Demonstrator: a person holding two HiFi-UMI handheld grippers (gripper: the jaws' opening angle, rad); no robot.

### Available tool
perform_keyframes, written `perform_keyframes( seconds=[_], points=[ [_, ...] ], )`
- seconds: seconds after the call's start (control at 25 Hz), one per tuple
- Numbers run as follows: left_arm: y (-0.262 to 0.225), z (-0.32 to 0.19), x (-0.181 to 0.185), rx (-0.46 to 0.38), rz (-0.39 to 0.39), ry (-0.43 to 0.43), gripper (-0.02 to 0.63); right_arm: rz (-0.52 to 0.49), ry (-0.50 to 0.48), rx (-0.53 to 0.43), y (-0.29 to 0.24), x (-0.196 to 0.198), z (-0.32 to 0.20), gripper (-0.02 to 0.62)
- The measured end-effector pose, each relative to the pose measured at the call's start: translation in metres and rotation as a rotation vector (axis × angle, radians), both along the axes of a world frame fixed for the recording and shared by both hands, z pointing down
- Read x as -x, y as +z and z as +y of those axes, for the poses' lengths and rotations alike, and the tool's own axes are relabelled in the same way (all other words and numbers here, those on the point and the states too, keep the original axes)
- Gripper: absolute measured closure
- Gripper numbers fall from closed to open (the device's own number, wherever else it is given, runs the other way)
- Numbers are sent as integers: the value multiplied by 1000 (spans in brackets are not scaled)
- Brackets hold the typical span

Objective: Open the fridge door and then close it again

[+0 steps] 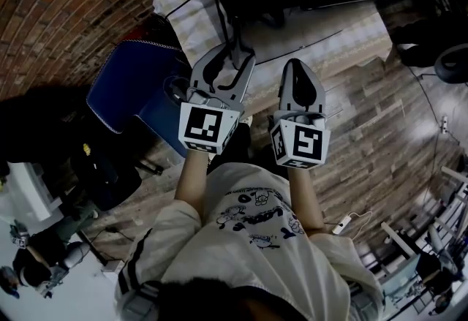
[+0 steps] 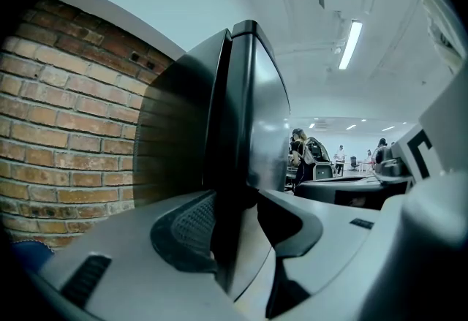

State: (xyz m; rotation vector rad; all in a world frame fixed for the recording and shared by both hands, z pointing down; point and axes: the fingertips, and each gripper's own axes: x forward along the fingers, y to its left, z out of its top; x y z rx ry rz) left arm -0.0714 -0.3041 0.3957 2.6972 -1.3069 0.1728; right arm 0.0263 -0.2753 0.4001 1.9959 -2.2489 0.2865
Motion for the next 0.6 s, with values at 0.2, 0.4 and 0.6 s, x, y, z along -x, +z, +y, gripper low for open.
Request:
perform_keyframes(
  seconds=[0.2,0.4,0.6],
  points=[
    [0,2,-1,4,-7,-7,422,4,-18,0,-3,-3,8,561],
    [-1,7,-3,4,-11,-14,420,1,-28,-1,-3,-9,14,561],
    [-4,46,-21,-36,9,-30,430,1,-27,0,-4,-18,26,561]
  ],
)
